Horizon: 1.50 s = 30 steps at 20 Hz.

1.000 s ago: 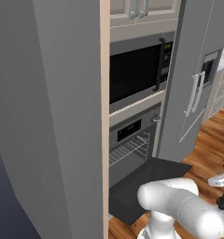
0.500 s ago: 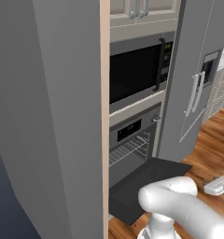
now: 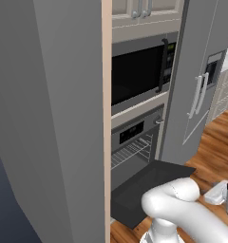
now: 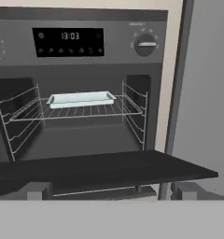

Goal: Take the baked cake out of the oven and place it on the plate for cooling. Then close the oven door.

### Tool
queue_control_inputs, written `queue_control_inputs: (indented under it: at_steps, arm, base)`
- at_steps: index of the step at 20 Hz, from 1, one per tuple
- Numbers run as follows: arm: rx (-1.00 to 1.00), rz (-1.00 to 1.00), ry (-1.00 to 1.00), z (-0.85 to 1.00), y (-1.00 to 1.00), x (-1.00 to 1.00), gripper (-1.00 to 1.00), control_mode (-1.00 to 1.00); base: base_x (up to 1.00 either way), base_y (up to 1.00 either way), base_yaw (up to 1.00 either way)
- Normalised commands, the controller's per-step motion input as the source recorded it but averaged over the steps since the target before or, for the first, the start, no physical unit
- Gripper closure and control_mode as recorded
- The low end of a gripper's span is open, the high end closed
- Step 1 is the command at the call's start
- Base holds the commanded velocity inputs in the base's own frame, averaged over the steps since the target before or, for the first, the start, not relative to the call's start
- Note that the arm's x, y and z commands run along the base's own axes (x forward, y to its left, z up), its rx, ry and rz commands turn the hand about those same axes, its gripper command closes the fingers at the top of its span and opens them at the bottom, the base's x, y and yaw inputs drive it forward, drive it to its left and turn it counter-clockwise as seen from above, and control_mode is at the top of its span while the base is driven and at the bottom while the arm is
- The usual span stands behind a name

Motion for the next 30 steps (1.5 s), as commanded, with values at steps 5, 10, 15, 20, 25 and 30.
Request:
queue_control_inputs:
  at_steps: [5, 10, 15, 20, 25, 30]
  arm:
    - [0.00, 0.07, -0.05, -0.33, 0.00, 0.38, -1.00, -1.00]
    - [0.00, 0.05, -0.05, -0.42, 0.00, 0.36, -1.00, -1.00]
    - [0.00, 0.04, -0.06, -0.39, 0.00, 0.33, -1.00, -1.00]
    - [0.02, 0.02, -0.06, -0.36, -0.01, 0.24, -1.00, -1.00]
    - [0.02, 0.00, -0.03, -0.29, -0.02, 0.00, -1.00, -1.00]
    - [0.00, 0.00, 0.00, -0.14, 0.00, 0.00, -1.00, -1.00]
  base:
    - [0.00, 0.00, 0.00]
    - [0.00, 0.00, 0.00]
    - [0.00, 0.00, 0.00]
    - [0.00, 0.00, 0.00]
    - [0.00, 0.00, 0.00]
    - [0.00, 0.00, 0.00]
